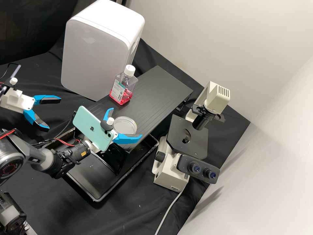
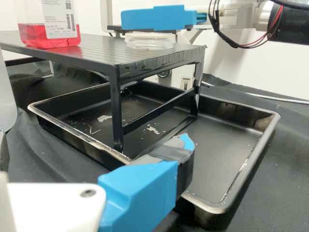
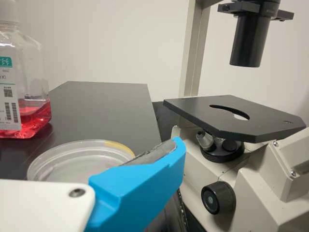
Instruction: Remove the lid from the petri dish
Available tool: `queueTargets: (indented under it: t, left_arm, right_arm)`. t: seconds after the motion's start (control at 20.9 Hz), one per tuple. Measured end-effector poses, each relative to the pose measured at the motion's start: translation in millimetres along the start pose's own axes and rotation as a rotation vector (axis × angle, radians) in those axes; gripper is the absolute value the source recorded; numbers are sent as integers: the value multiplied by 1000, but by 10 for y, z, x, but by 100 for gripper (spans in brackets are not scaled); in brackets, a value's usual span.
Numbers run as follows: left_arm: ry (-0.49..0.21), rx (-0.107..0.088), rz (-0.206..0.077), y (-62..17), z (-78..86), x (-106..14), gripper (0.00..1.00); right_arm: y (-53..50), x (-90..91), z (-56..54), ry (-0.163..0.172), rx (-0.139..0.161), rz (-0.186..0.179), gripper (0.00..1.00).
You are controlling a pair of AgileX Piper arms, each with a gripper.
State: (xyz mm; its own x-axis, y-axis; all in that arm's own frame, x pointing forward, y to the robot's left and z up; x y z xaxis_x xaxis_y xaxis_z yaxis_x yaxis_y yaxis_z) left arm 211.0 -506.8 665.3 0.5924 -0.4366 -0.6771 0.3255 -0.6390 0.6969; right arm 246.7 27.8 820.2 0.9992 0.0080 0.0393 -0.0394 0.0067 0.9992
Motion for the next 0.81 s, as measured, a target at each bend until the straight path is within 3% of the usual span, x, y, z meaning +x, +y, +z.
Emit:
queueTargets:
  t: [0.24, 0.43, 0.81]
  left_arm:
    - [1, -3, -5, -14, -5, 3, 100]
    - [1, -3, -5, -14, -5, 3, 100]
    - [1, -3, -5, -14, -5, 3, 100]
  right_arm:
    - [-35, 19, 35, -8, 0, -8, 100]
    - [-103, 57, 102, -41, -9, -28, 100]
    - [-145, 110, 109, -49, -22, -37, 100]
